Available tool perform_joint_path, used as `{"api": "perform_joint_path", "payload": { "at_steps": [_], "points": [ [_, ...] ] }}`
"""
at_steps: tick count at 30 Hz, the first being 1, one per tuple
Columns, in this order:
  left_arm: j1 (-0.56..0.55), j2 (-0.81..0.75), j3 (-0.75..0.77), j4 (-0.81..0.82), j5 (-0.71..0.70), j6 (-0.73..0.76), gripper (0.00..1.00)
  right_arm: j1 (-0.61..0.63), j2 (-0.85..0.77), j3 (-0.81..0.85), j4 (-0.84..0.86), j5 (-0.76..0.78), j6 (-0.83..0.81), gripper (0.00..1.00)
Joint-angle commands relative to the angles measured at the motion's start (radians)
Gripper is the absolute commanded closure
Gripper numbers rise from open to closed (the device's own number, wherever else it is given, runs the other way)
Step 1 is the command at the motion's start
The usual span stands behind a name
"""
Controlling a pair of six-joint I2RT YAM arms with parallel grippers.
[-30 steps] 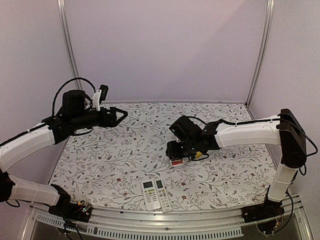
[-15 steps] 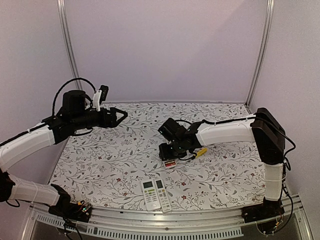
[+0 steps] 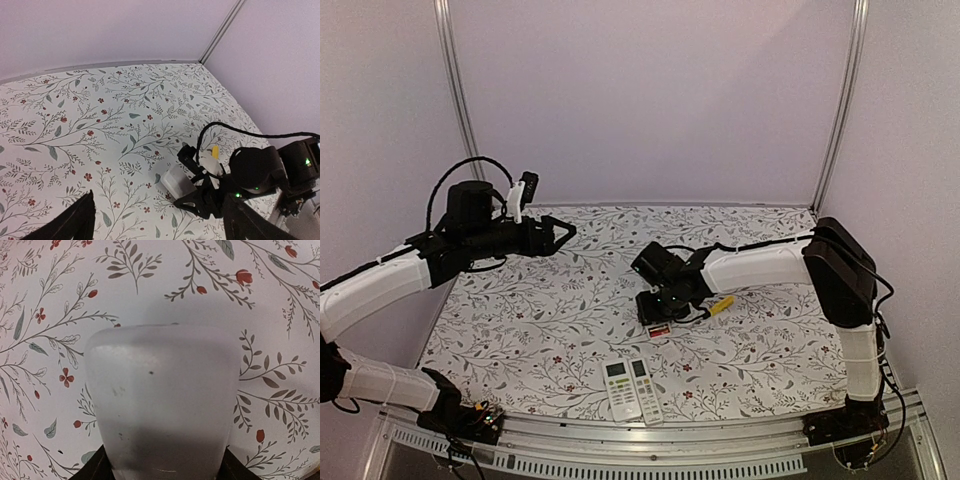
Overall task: Unload the batteries from the remote control
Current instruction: Place the remote control without the battery cover at the center of the board.
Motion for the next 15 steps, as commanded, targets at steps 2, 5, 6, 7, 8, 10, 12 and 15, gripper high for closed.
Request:
{"api": "perform_joint_path", "payload": {
  "at_steps": [2, 5, 6, 7, 8, 10, 12, 15],
  "points": [
    [0.01, 0.003, 0.019, -0.019, 0.003, 0.011, 0.12, -0.003, -0.004, -0.053, -0.007, -0.035, 0.02, 0.53],
    [0.01, 0.002, 0.019, -0.018, 0.003, 0.012, 0.12, 0.003, -0.025, -0.089, 0.0, -0.049, 0.034, 0.53],
    [0.009, 0.002, 0.019, -0.019, 0.003, 0.012, 0.12, 0.008, -0.032, -0.099, -0.002, -0.05, 0.04, 0.53],
    [0.009, 0.0, 0.019, -0.019, 0.003, 0.011, 0.12, 0.01, -0.037, -0.11, -0.005, -0.051, 0.044, 0.53],
    [0.008, 0.0, 0.019, -0.019, 0.003, 0.011, 0.12, 0.014, -0.042, -0.118, -0.008, -0.051, 0.051, 0.53],
    [0.009, 0.0, 0.019, -0.018, 0.003, 0.011, 0.12, 0.024, -0.051, -0.131, -0.011, -0.052, 0.062, 0.53],
    [0.009, 0.002, 0.019, -0.019, 0.003, 0.012, 0.12, 0.032, -0.057, -0.138, -0.018, -0.05, 0.074, 0.53],
    [0.009, 0.003, 0.019, -0.019, 0.005, 0.01, 0.12, 0.038, -0.064, -0.146, -0.029, -0.041, 0.096, 0.53]
  ]
}}
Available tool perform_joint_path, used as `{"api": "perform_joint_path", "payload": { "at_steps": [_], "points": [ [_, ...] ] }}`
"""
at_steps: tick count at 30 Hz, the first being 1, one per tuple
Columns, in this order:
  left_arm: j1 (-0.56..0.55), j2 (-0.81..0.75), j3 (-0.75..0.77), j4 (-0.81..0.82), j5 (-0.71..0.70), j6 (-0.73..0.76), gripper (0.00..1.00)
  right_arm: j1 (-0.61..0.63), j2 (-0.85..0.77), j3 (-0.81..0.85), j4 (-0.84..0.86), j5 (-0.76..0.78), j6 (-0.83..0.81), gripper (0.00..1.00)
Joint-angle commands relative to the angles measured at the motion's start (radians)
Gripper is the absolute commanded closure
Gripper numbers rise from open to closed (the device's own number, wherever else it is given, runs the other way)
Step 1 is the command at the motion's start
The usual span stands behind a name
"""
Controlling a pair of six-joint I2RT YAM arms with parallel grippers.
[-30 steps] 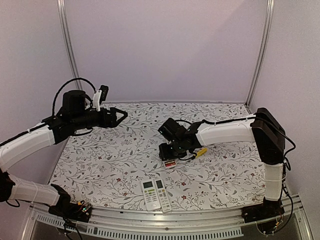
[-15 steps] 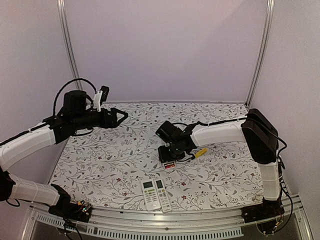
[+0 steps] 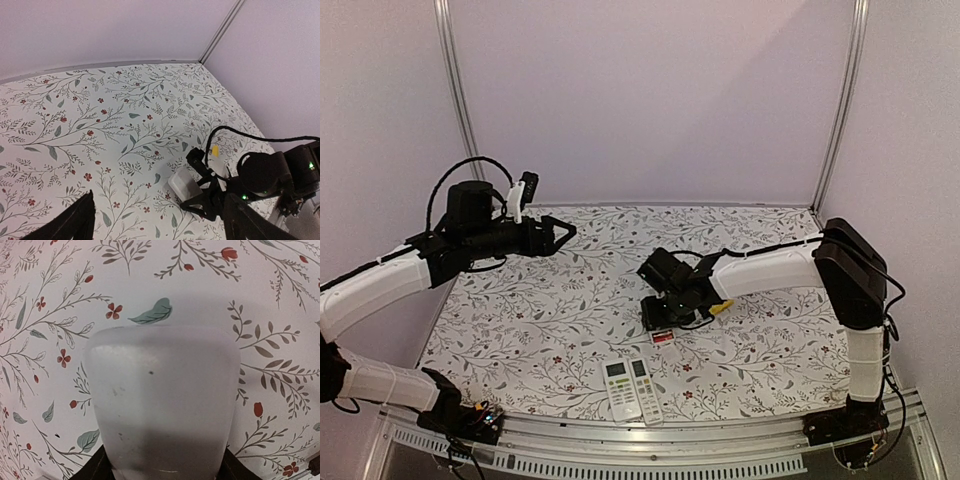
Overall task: Unload the batteries from the remote control
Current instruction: Place the remote control without the battery cover at the center of the board.
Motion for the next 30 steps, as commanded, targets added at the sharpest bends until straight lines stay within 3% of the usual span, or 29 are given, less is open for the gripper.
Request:
{"api": "perform_joint_path", "payload": {
  "at_steps": [1, 7, 17, 30],
  "points": [
    [0.009, 0.003, 0.018, -0.019, 0.004, 0.009, 0.12, 0.018, -0.006, -0.044, -0.084, -0.022, 0.055, 0.53],
    [0.009, 0.005, 0.018, -0.018, 0.003, 0.009, 0.12, 0.023, -0.01, -0.046, -0.089, -0.024, 0.072, 0.48],
    [0.01, 0.004, 0.018, -0.019, 0.001, 0.011, 0.12, 0.025, -0.041, -0.042, -0.091, -0.01, 0.074, 0.21],
    [0.012, -0.031, 0.014, -0.02, -0.056, 0.028, 0.12, -0.017, -0.233, -0.114, -0.204, 0.133, 0.121, 0.17]
  ]
}}
